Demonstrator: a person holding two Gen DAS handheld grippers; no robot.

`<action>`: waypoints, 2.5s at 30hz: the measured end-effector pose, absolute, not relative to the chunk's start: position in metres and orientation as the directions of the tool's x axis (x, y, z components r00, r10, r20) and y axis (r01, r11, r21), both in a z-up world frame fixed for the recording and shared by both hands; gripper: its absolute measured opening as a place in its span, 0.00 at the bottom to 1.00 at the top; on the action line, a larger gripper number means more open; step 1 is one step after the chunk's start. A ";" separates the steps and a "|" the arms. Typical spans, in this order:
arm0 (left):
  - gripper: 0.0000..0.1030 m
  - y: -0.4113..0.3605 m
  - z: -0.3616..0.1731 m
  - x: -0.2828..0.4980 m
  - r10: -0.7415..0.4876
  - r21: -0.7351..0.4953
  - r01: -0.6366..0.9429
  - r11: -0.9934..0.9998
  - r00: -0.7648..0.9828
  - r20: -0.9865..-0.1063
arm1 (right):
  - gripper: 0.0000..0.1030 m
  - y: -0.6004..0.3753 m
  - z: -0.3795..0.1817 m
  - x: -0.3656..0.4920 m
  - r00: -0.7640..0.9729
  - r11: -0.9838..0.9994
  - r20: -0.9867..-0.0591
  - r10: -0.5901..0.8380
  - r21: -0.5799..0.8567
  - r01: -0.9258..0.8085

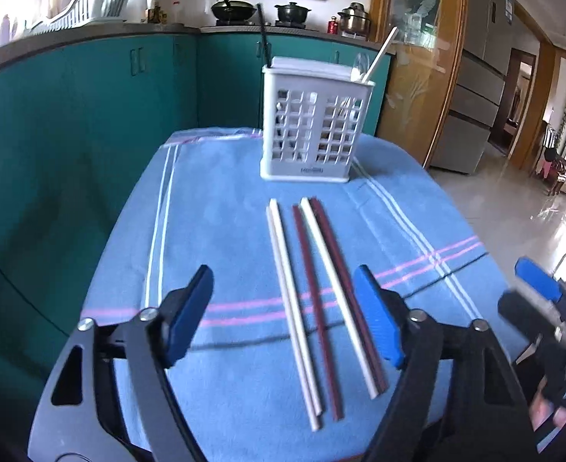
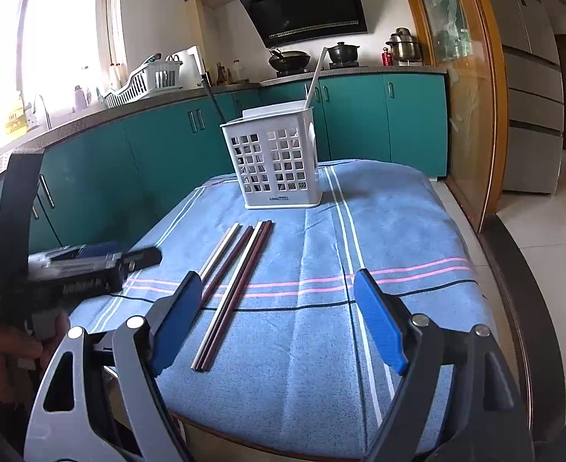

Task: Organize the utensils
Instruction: 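Move the left tool down to the row of chopsticks, fingers open, then close the left tool on red chopsticks while the right tool grasps a dark chopstick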

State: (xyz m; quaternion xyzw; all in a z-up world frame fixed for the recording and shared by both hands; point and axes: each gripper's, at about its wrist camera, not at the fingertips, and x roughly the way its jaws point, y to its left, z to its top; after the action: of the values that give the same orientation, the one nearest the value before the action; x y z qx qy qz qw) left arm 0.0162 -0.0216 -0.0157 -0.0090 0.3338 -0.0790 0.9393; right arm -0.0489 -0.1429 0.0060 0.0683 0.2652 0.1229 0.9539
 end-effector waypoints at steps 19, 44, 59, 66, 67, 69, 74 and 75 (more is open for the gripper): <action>0.25 -0.069 -0.062 0.160 -0.126 -0.046 0.151 0.987 0.581 -0.804 | 0.77 -0.162 0.003 -0.037 0.784 0.939 -0.527 0.327 0.278 -0.205; 0.07 -0.081 -0.083 0.200 -0.062 0.000 0.118 0.993 0.520 -0.852 | 0.77 -0.154 -0.006 -0.032 0.754 0.937 -0.564 0.338 0.280 -0.210; 0.06 -0.019 0.015 0.145 -0.323 -0.280 0.176 0.944 0.665 -0.673 | 0.77 -0.119 0.003 0.066 0.675 0.962 -0.688 0.267 0.224 -0.152; 0.06 0.037 0.030 0.132 -0.266 -0.271 0.108 0.956 0.710 -0.652 | 0.77 -0.071 -0.030 0.158 0.603 0.989 -0.790 0.107 0.022 -0.147; 0.06 0.043 0.030 0.133 -0.252 -0.266 0.096 0.959 0.714 -0.653 | 0.77 -0.067 -0.034 0.164 0.600 0.989 -0.794 0.094 0.005 -0.148; 0.06 0.054 0.032 0.135 -0.237 -0.257 0.085 0.963 0.723 -0.649 | 0.77 -0.059 -0.043 0.174 0.588 0.989 -0.807 0.055 -0.038 -0.145; 0.06 0.071 0.033 0.139 -0.258 -0.294 0.078 0.953 0.718 -0.647 | 0.77 -0.048 -0.059 0.182 0.577 0.983 -0.816 -0.026 -0.126 -0.133; 0.06 0.071 0.032 0.140 -0.261 -0.298 0.077 0.951 0.717 -0.647 | 0.77 -0.048 -0.059 0.182 0.581 0.983 -0.813 -0.039 -0.137 -0.126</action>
State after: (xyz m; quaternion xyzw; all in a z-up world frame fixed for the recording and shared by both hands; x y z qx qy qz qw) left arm 0.1397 0.0714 0.0324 -0.1257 0.3647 -0.0920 0.9180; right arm 0.1821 -0.0484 -0.0585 -0.0902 0.4571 0.0244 0.8845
